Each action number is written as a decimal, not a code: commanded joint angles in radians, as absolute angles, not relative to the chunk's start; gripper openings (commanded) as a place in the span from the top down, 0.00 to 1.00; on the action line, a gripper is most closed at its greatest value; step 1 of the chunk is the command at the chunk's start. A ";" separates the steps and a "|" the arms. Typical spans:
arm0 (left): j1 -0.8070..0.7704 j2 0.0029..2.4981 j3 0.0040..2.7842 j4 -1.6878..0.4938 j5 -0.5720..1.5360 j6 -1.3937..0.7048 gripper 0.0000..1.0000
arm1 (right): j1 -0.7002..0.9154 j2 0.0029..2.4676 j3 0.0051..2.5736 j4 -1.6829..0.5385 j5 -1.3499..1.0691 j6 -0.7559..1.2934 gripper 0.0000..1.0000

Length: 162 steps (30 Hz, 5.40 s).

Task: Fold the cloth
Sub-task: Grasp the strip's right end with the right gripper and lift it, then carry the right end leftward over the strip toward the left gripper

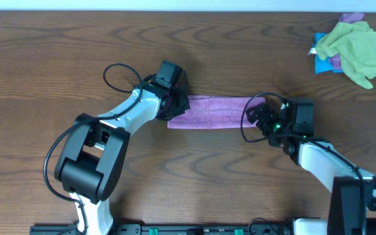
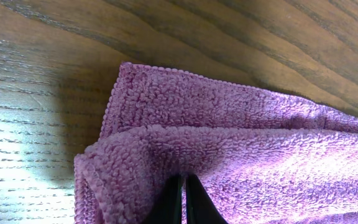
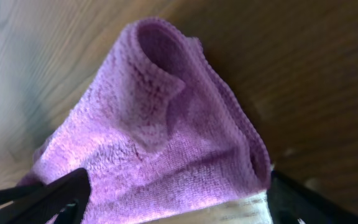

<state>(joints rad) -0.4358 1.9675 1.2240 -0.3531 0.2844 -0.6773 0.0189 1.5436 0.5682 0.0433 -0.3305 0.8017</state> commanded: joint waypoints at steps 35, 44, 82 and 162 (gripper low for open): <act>-0.439 1.975 1.239 -0.425 0.282 -0.677 0.94 | 0.028 1.672 0.540 0.076 -0.135 0.744 0.51; -0.439 1.975 1.239 -0.440 0.281 -0.677 0.94 | 0.028 1.753 0.540 0.132 -0.208 0.748 0.60; -0.439 1.975 1.239 -0.460 0.253 -0.658 0.94 | 0.057 1.315 0.583 0.031 -0.374 0.717 0.99; -0.169 1.614 1.288 -0.712 0.228 -0.492 0.94 | 0.646 1.823 0.993 0.164 -0.297 0.781 0.99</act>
<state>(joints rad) -0.1856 1.6485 1.2633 -0.7036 0.2359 -0.5194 0.6231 1.7878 0.9573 0.1684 -0.2996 0.7776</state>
